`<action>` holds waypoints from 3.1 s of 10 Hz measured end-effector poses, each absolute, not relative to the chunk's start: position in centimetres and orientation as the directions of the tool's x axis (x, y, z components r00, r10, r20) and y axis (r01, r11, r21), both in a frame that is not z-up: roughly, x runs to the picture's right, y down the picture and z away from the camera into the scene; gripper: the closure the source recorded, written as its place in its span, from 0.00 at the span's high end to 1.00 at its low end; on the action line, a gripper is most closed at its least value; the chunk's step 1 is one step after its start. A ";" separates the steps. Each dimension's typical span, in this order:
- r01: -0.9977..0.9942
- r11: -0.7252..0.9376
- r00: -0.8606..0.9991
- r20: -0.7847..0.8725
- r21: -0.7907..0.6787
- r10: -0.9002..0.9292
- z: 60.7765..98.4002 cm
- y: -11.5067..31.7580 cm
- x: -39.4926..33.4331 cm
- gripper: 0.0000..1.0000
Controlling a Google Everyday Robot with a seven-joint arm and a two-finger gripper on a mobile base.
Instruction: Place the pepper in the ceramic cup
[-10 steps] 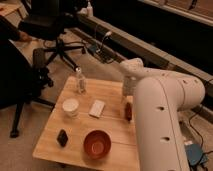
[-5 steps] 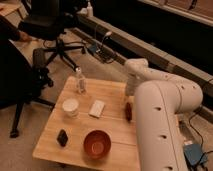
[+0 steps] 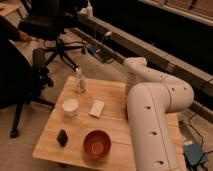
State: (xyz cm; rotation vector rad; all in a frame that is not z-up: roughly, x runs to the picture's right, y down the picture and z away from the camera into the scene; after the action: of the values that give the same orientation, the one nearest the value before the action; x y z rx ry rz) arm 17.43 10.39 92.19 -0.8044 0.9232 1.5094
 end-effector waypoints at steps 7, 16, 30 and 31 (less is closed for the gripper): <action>-0.993 -0.037 -0.117 -0.892 0.112 0.437 92.9 11.2 16.3 0.65; -0.991 -0.027 -0.129 -0.890 0.130 0.438 92.5 11.7 16.8 0.00; -0.989 -0.042 -0.143 -0.836 0.143 0.530 90.0 7.0 16.2 0.00; -0.990 -0.044 -0.137 -0.813 0.135 0.566 89.5 5.5 16.1 0.00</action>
State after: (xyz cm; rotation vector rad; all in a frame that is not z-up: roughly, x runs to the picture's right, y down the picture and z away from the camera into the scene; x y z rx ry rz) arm 16.08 5.46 89.53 -0.6804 0.8444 1.5395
